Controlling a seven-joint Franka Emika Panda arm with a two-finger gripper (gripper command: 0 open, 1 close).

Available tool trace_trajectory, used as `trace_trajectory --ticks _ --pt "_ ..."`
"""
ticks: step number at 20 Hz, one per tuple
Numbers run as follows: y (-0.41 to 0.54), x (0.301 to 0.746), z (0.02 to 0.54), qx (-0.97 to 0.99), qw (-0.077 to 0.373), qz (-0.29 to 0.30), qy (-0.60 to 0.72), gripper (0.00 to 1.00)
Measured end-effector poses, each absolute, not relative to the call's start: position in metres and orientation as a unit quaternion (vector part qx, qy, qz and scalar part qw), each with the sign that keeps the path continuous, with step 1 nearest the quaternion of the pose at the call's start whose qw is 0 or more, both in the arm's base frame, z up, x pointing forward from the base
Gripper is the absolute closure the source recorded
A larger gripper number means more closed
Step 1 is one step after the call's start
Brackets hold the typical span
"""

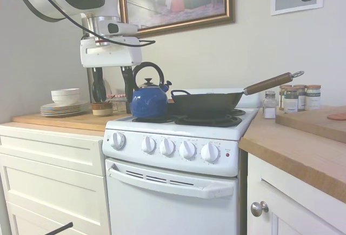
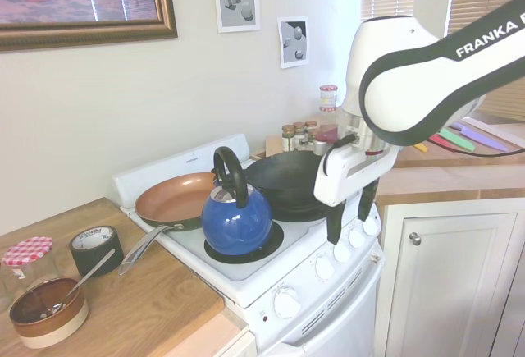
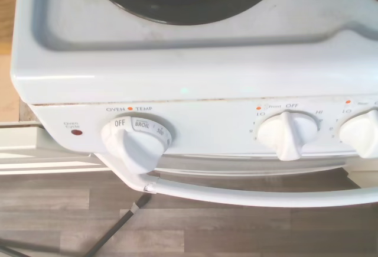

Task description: Turn on the stove on the top right

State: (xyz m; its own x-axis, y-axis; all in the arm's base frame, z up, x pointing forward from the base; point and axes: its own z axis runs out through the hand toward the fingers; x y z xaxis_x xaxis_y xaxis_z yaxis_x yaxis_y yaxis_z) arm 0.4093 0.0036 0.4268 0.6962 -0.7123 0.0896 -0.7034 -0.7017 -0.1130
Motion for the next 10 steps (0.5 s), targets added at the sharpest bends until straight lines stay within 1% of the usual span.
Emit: trace_trajectory --ticks 10 --pt "-0.018 0.414 0.427 -0.909 0.028 -0.065 0.410 0.00"
